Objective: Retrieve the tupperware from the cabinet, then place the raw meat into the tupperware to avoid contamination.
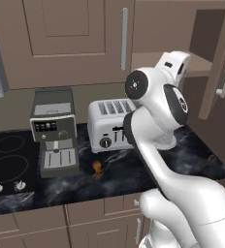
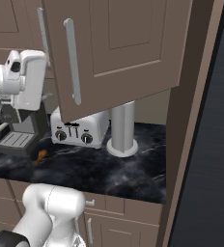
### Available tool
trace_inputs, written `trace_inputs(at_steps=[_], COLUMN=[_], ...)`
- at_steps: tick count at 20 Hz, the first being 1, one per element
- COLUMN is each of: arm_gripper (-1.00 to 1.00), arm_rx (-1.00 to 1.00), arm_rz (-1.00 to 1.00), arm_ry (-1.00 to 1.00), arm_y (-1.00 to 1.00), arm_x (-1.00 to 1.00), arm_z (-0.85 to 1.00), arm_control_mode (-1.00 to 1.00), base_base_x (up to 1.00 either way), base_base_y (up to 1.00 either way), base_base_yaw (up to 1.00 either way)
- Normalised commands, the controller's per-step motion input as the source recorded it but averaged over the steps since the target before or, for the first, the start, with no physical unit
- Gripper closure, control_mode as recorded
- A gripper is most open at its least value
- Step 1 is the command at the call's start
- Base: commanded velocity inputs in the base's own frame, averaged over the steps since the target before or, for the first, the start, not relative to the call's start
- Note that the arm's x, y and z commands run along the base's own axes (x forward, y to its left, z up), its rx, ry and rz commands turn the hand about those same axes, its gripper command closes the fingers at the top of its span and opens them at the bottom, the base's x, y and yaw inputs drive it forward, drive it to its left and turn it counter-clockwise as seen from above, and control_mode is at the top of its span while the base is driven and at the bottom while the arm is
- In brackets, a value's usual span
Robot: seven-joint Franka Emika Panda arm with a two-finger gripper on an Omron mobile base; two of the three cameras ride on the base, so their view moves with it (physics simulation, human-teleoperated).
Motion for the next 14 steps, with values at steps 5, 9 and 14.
trace_inputs(at_steps=[5,9,14], arm_gripper=[-1.00,-1.00,-1.00], arm_rx=[-0.05,-0.04,-0.04], arm_rz=[-0.07,-0.08,-0.08], arm_ry=[0.08,0.07,0.07], arm_y=[-0.22,-0.24,-0.22], arm_x=[0.11,0.03,0.00], arm_z=[0.00,0.00,0.00], arm_control_mode=[-1.00,-1.00,-1.00], base_base_x=[0.00,0.00,0.00], base_base_y=[0.00,0.00,0.00], base_base_yaw=[0.00,0.00,0.00])
